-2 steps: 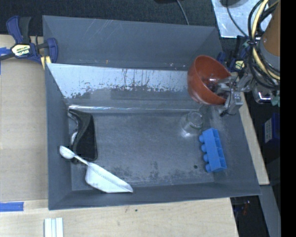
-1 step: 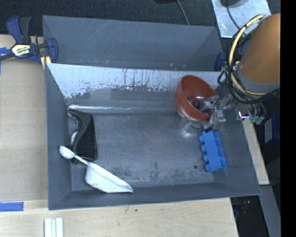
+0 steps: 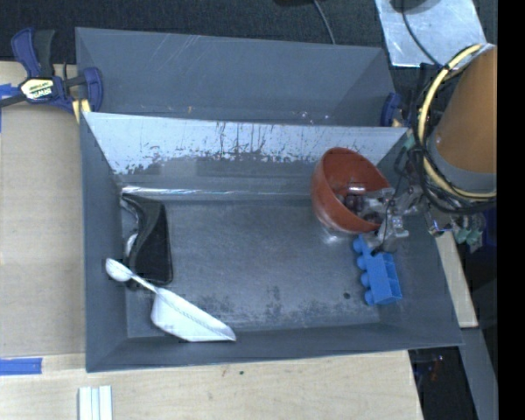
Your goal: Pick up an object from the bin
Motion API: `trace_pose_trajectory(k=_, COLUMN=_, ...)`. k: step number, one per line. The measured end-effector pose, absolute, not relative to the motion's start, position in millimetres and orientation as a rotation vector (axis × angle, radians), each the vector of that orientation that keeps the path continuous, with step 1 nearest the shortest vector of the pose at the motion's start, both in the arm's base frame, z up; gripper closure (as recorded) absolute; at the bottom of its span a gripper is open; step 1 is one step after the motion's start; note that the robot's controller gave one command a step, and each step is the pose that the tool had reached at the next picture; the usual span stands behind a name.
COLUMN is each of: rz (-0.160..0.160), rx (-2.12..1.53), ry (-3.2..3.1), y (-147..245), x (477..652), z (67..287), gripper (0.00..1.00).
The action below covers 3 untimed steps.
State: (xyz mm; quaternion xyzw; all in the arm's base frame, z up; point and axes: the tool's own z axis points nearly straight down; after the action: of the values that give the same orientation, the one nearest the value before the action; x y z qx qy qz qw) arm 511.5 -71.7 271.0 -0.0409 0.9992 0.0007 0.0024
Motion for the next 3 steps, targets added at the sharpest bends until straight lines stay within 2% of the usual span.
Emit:
trace_pose_trajectory(k=1, rz=0.007, rx=-0.001, ry=3.156, y=-65, x=540.2, z=228, gripper=0.0)
trace_pose_trajectory(k=2, rz=0.004, rx=-0.159, ry=3.141, y=-60, x=509.5, z=334, gripper=0.0)
trace_pose_trajectory(k=3, rz=0.007, rx=-0.078, ry=3.16, y=-62, x=538.0, z=343, gripper=0.0)
